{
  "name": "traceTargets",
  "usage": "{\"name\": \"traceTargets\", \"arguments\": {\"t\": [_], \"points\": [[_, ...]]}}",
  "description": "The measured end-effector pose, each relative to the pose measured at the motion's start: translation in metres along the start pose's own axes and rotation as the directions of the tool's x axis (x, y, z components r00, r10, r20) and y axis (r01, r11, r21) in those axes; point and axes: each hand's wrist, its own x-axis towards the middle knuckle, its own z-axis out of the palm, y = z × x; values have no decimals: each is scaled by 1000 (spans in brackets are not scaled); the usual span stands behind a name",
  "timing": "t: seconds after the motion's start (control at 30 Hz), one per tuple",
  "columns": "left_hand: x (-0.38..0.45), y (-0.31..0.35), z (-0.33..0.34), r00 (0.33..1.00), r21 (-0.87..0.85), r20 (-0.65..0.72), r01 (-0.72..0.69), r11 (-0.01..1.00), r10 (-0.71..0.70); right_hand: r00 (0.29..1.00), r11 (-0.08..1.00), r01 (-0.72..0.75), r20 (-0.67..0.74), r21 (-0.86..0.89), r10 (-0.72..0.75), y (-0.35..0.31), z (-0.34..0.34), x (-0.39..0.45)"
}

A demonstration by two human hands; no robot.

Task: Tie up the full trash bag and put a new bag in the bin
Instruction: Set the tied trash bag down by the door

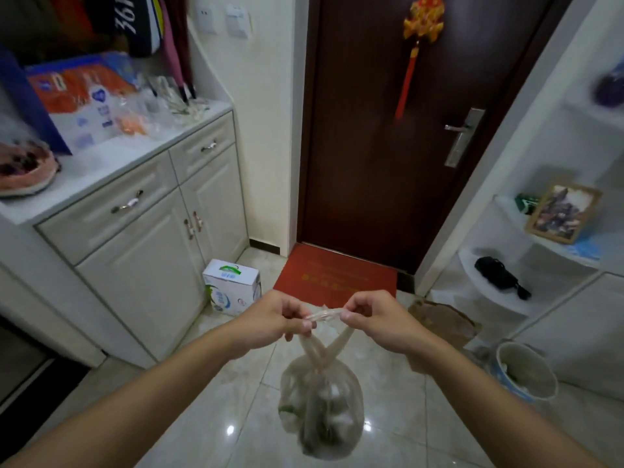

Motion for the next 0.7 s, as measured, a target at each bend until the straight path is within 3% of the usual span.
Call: {"name": "traceTargets", "arguments": {"t": [0.23,0.4,0.7], "points": [[80,2,-80,995,-13,-96,7,1000,-9,999,999,43,-4,25,-43,-20,-11,114],[152,-5,-119,972,-25,-227,54,998,-58,984,985,155,100,-73,-148,-19,-33,214],[270,5,-165,809,-205,-561,73,976,-178,903,941,319,339,-115,-264,-31,-84,396]]}}
